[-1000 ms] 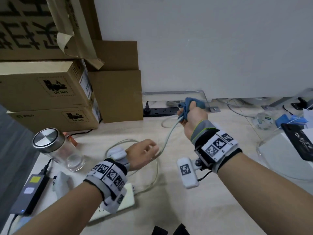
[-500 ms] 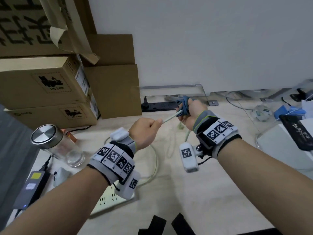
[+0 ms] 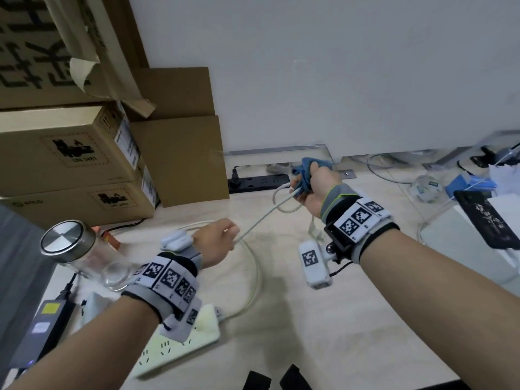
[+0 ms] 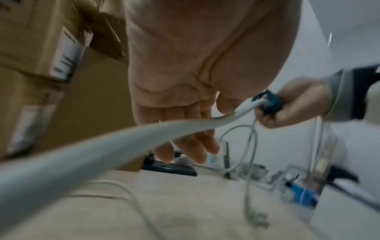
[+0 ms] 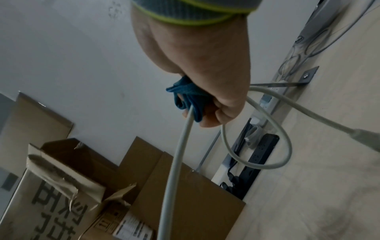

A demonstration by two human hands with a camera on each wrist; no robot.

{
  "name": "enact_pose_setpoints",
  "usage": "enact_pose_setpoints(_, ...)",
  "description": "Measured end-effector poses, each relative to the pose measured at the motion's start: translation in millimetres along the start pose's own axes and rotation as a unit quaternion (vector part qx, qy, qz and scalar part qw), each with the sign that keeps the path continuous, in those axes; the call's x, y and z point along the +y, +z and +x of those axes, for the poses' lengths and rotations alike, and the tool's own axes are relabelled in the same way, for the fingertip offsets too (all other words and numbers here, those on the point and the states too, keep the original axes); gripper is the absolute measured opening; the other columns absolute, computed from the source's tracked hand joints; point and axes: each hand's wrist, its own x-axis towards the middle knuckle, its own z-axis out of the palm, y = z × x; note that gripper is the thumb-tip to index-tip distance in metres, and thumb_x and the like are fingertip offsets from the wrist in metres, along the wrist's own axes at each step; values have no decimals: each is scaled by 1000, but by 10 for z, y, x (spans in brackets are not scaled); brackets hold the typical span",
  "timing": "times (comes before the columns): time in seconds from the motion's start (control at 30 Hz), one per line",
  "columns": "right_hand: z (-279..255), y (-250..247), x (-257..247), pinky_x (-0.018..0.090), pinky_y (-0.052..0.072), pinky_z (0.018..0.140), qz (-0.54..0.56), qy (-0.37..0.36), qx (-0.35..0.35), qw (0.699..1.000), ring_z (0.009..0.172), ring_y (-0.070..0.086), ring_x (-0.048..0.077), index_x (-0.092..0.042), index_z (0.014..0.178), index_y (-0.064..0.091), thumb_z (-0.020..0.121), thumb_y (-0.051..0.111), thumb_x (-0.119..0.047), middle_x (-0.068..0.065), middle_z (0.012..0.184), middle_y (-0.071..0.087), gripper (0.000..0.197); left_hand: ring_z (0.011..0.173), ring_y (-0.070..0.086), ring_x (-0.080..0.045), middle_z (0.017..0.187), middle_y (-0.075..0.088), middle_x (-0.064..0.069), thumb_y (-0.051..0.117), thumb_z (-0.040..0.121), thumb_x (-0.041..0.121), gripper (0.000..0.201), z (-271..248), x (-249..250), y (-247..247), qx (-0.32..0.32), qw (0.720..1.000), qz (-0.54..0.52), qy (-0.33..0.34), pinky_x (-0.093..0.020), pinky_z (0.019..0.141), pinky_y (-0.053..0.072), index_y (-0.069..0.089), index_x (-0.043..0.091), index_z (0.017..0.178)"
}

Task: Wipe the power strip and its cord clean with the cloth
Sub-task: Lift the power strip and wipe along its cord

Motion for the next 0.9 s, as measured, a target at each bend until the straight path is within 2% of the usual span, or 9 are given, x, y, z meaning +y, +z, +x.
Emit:
enact_pose_setpoints(0.07,11,26,139,35,47,58,-8,-12,-21,1000,57,54,20,-6,78,52,102,38,-28,6,67,52,36,76,67,-22,85,70,-1,35,98,37,27,-55,294,63,6,993,-112,19,-37,74,55,58,24,105)
enact_pose_setpoints(0.13,21,43,244,36,48,60,-28,-21,-34,999,61,57,20,-7,82,53,102,38,-30,6,70,54,34,64,64,-23,81,70,-6,35,99,33,27,-91,570,102,-14,975,-221,4,-34,62,54,58,20,104)
enact_pose_setpoints(0.27,34,74,273,41,50,68,-21,-26,-45,998,60,56,20,-6,86,54,102,37,-31,6,71,55,34,54,48,-18,72,59,-5,39,100,32,32,-46,725,139,-22,952,-304,-18,-29,53,44,64,12,96)
enact_pose_setpoints(0.33,56,63,268,43,51,70,5,-22,-49,999,59,55,21,-5,83,53,102,37,-33,7,69,54,37,55,45,-15,67,55,0,44,98,40,37,-5,713,175,23,957,-291,-5,-26,53,37,68,15,87)
enact_pose_setpoints(0.43,62,61,309,41,52,59,34,2,-54,998,59,57,24,-3,87,52,101,38,-35,10,71,53,37,58,48,-14,60,53,5,51,94,42,35,29,720,216,128,968,-213,32,-25,51,32,68,18,74)
enact_pose_setpoints(0.5,48,59,349,37,49,53,25,20,-49,998,58,57,25,-2,89,52,102,37,-31,10,70,52,35,52,46,-12,53,50,6,53,93,40,36,35,707,249,153,972,-168,58,-24,48,30,65,18,68)
enact_pose_setpoints(0.63,89,54,252,35,52,51,19,26,-36,999,53,59,25,0,88,54,102,37,-26,12,67,55,34,49,39,-13,48,41,5,51,95,34,43,83,695,234,127,976,-111,137,-30,53,31,54,11,59)
enact_pose_setpoints(0.73,193,21,129,33,51,50,20,35,-6,999,45,59,23,-2,78,54,100,38,-24,12,62,54,36,48,35,-12,47,36,6,50,96,32,46,87,710,148,111,972,-83,189,-31,52,30,42,18,53)
enact_pose_setpoints(0.9,293,-91,29,36,49,55,14,44,10,999,55,51,22,-3,75,50,101,35,-19,10,63,50,33,46,29,-7,47,30,8,49,90,44,48,0,508,48,42,964,-71,254,-28,48,28,35,20,51)
